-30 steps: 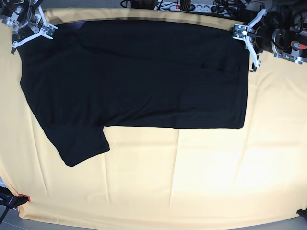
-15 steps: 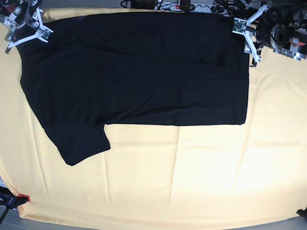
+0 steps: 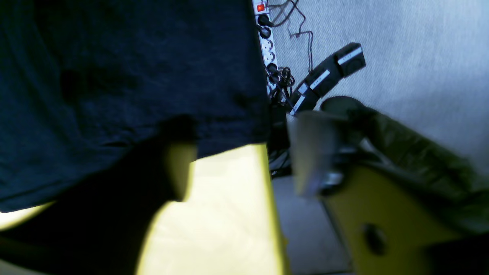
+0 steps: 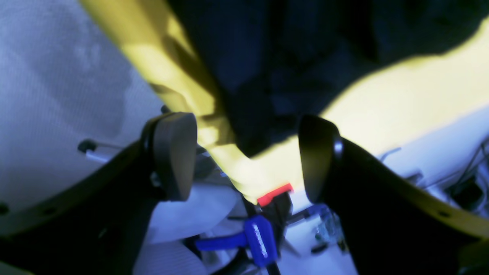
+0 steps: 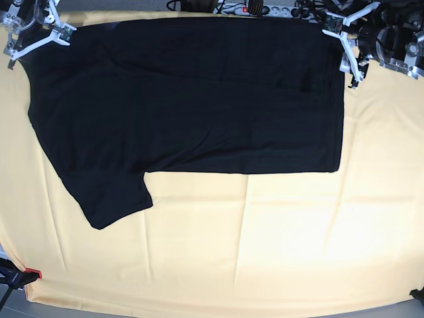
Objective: Fold the T-shirt properly
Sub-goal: 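Lower the shirt edge flat and open both grippers, then move both grippers to the opposite long edge of the shirt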
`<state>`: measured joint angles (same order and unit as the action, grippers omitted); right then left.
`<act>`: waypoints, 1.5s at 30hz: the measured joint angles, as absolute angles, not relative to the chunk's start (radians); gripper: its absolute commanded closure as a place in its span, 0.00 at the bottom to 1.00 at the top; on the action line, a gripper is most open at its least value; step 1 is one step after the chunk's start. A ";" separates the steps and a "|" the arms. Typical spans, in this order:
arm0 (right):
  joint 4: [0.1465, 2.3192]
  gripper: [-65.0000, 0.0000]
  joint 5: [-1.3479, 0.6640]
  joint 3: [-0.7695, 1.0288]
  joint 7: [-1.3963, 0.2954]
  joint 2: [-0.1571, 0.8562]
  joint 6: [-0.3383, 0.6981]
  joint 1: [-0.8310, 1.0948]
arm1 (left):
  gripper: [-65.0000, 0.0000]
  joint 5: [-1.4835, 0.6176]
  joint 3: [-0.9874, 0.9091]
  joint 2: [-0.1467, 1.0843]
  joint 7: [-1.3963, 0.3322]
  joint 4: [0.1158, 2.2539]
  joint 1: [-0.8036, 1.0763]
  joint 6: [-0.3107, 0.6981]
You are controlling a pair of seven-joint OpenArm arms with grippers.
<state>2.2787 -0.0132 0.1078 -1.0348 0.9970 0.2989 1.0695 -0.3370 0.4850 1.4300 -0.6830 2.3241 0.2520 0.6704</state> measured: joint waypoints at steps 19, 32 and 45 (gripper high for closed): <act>2.223 1.00 -0.165 0.329 -0.767 0.963 0.094 0.828 | 1.00 -0.119 0.335 1.065 -0.618 2.131 0.160 -0.035; 1.769 1.00 -0.494 0.329 -0.777 0.806 0.368 0.452 | 1.00 -0.860 -0.373 0.630 -0.572 1.552 0.101 0.305; 1.744 1.00 -0.506 0.327 -0.790 0.789 0.412 0.393 | 0.39 -1.040 -0.103 0.628 -0.665 1.105 -0.173 0.485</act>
